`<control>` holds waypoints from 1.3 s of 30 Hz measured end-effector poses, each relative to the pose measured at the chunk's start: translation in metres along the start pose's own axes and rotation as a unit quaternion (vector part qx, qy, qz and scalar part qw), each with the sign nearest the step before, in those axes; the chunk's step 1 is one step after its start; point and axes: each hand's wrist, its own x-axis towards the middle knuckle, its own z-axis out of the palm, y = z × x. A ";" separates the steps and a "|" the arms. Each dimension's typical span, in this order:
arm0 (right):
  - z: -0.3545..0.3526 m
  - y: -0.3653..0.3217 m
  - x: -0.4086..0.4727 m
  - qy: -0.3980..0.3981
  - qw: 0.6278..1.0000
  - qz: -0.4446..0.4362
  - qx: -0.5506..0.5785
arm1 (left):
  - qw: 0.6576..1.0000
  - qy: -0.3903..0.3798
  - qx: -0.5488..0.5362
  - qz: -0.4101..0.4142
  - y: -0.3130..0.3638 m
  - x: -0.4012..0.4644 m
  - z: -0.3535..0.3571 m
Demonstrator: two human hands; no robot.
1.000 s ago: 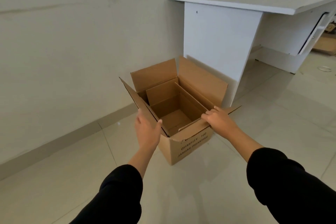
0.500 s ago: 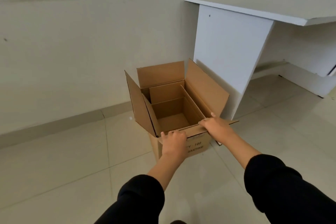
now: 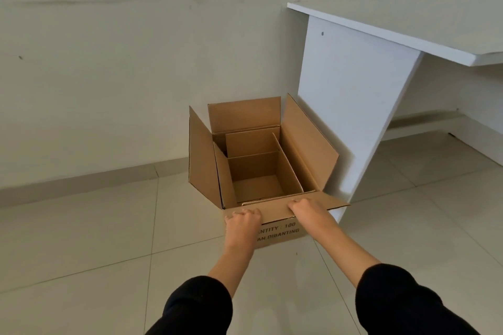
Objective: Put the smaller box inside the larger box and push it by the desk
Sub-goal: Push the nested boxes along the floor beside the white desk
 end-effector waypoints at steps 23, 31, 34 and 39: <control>-0.001 0.054 0.082 0.021 0.998 0.037 0.035 | 0.999 0.022 0.023 0.004 0.007 0.096 -0.013; -0.008 0.076 0.088 0.028 0.998 0.025 0.042 | 0.999 0.044 -0.009 0.002 0.023 0.107 -0.023; -0.012 0.071 0.080 0.017 0.998 0.026 0.049 | 0.999 0.040 -0.029 0.005 0.025 0.097 -0.027; -0.030 0.057 0.058 0.017 0.999 -0.011 0.036 | 0.999 0.004 -0.049 0.016 0.027 0.075 -0.042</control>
